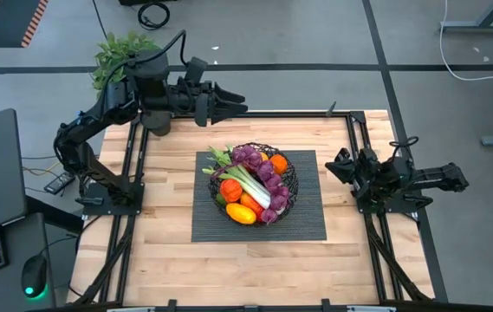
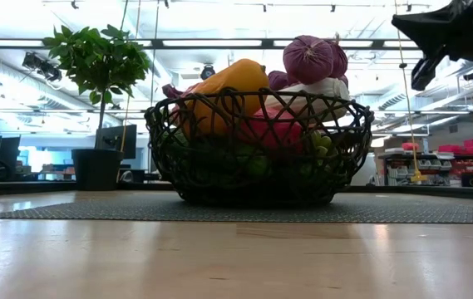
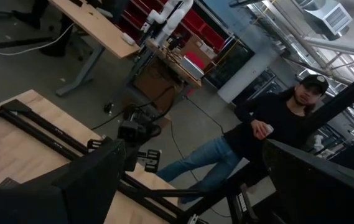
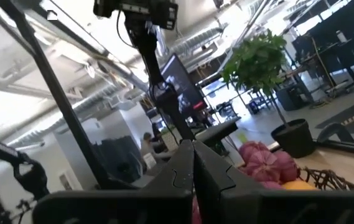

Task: Build produce basket
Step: Return to Home Position

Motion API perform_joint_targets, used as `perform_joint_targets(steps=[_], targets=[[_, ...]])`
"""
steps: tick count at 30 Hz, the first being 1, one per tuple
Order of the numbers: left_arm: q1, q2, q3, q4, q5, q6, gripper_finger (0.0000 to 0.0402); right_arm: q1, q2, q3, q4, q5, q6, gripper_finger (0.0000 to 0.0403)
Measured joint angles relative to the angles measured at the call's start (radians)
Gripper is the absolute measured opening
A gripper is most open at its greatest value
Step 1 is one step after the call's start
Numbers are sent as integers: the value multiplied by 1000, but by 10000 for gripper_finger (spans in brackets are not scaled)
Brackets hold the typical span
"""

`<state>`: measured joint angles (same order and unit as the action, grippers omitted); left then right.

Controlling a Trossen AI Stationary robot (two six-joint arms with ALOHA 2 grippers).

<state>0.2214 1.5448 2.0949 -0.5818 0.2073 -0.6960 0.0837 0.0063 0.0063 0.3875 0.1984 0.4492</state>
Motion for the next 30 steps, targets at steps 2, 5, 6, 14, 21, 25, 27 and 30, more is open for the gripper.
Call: perform_joint_targets(steps=[2,5,6,14,21,25,27,30], targets=[[0,0,0,-4,0,0,386,-22,0,0,-1,-28,2,7],[0,0,0,-30,0,0,386,-59,0,0,0,-59,17,7],[0,0,0,-35,0,0,386,-71,0,0,-3,-63,23,7],[0,0,0,-48,0,3,386,-93,0,0,-92,-110,1,15],[-2,-1,0,-56,0,39,386,-86,0,0,-178,-117,14,11],[-15,-2,0,-106,-1,100,377,-85,0,0,-181,-117,21,9],[-30,-2,0,-126,-2,133,367,-85,0,0,-181,-117,19,12],[-50,-3,0,-162,-1,182,345,-85,0,0,-181,-117,21,20]])
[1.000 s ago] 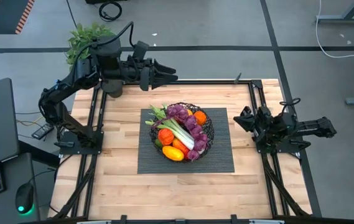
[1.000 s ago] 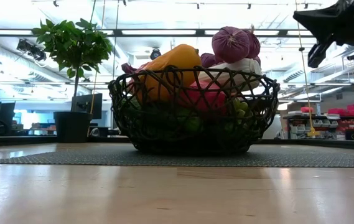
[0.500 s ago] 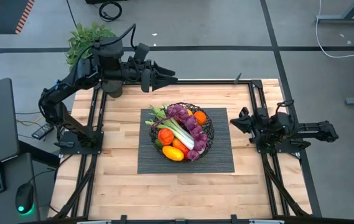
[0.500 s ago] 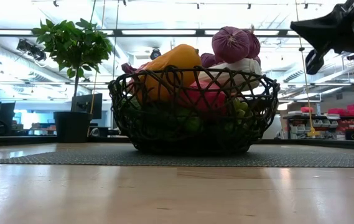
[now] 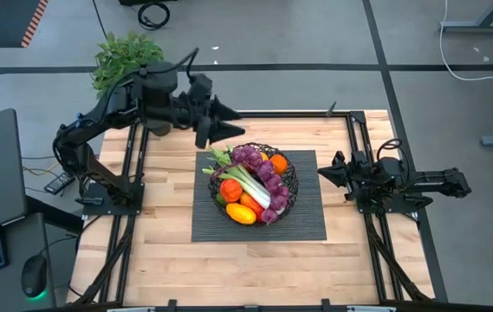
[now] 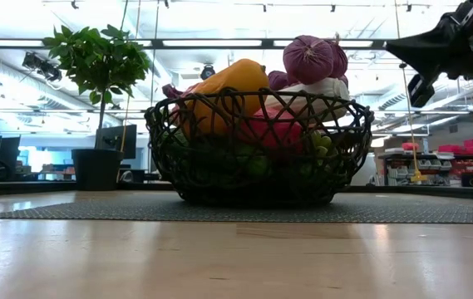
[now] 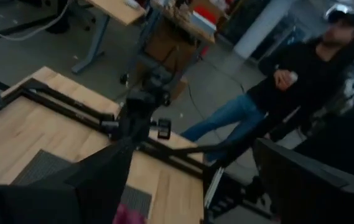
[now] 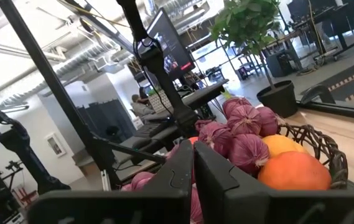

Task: Build produce basket
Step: Return to Home Position

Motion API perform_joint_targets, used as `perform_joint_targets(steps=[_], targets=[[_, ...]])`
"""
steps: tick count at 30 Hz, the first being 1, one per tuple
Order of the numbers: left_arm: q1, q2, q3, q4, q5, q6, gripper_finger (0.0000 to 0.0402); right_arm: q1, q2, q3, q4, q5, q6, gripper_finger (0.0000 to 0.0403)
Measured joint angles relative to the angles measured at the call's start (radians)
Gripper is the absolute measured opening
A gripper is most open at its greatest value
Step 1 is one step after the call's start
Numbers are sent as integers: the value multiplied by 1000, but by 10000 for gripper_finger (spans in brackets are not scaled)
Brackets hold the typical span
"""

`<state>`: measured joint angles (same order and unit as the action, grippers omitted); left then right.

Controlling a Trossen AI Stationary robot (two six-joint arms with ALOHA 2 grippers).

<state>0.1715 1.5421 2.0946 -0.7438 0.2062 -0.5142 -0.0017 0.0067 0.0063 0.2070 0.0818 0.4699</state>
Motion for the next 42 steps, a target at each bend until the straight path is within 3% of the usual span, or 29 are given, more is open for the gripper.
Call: perform_joint_targets(steps=[6,14,19,26,30,36,42], targets=[[-9,-15,-12,-92,-40,39,268,0,0,0,0,2,-1,28],[-26,-88,-10,-192,-59,152,107,0,0,0,1,4,-1,25],[-54,-175,-10,-293,-121,205,15,0,0,0,3,3,-1,24],[-82,-358,-40,-354,-178,232,11,0,1,0,8,3,-1,23],[-117,-547,-249,-279,-177,181,5,0,2,0,8,3,-1,23],[-137,-870,-667,43,-153,80,7,0,2,0,8,3,-1,22],[-137,-1097,-965,55,-141,17,6,0,2,0,8,3,-1,22]])
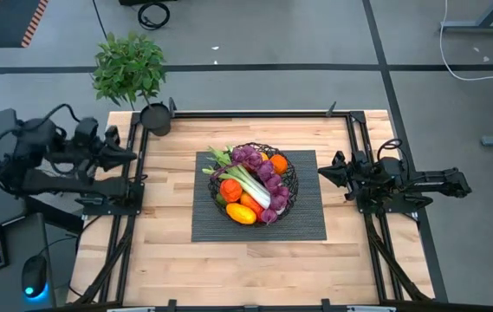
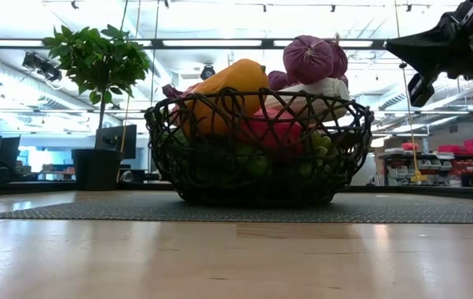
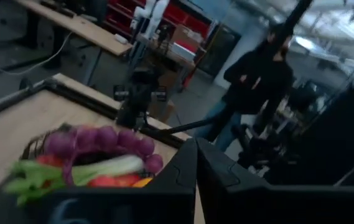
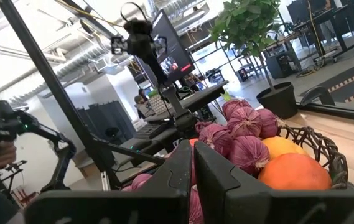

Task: Build produce basket
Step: Return to Home Position

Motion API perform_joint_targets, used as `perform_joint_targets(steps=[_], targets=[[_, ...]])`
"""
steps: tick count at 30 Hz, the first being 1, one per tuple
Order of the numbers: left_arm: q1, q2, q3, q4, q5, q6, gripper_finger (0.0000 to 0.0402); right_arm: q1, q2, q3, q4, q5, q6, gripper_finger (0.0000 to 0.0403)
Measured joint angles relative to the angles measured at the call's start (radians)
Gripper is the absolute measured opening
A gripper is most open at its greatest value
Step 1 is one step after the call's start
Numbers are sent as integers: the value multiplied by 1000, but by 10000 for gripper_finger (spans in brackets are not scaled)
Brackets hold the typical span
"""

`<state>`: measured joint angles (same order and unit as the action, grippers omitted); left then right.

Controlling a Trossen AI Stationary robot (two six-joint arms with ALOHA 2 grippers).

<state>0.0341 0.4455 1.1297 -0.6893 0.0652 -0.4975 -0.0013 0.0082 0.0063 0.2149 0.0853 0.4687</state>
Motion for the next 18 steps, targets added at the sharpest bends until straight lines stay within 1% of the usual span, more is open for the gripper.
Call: perform_joint_targets(steps=[3,9,14,18], targets=[[0,-85,-74,6,-2,-46,11,0,0,0,0,0,0,22],[0,-205,-181,-33,-13,-10,6,0,0,0,0,0,0,22],[0,-303,-287,-46,-14,-72,13,0,0,0,0,0,0,22],[0,-368,-349,-42,-16,-76,15,0,0,0,0,0,0,22]])
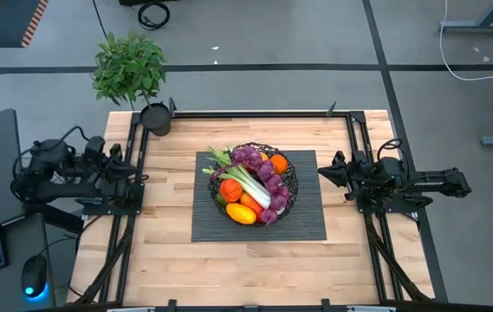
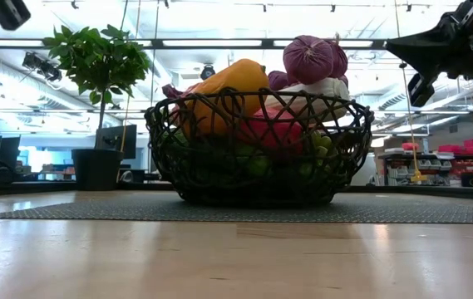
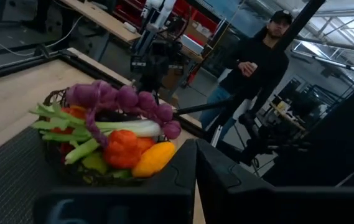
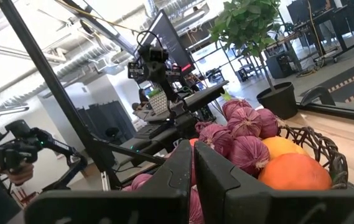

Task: Build produce basket
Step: Return to Home Position

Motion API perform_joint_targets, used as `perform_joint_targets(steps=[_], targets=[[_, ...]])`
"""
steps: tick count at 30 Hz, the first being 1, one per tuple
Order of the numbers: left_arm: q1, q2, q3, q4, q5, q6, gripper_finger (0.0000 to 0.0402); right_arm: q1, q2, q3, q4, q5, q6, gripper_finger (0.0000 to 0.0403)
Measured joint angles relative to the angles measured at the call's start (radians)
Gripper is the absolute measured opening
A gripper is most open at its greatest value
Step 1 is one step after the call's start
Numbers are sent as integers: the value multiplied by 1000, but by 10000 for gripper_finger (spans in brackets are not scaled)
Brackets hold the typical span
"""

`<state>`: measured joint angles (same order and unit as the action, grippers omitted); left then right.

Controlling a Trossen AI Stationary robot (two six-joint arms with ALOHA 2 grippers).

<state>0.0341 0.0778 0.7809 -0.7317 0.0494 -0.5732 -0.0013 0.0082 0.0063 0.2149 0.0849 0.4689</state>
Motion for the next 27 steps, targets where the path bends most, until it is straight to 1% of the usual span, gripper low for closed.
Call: perform_joint_targets(steps=[6,9,11,16,18,21,23,27], targets=[[0,-75,-106,19,0,-10,4,0,0,0,0,0,0,22],[0,-73,-144,34,0,53,4,0,0,0,0,0,0,22],[0,-74,-184,106,0,84,7,0,0,0,0,0,0,22],[0,-75,-258,233,5,62,4,0,0,0,0,0,0,22],[0,-74,-290,237,6,60,4,0,0,0,0,0,0,22],[0,-75,-335,297,6,60,5,0,0,0,0,0,0,22],[0,-75,-387,320,6,60,4,0,0,0,0,0,0,22],[0,-75,-505,499,5,49,3,0,0,0,0,0,0,22]])
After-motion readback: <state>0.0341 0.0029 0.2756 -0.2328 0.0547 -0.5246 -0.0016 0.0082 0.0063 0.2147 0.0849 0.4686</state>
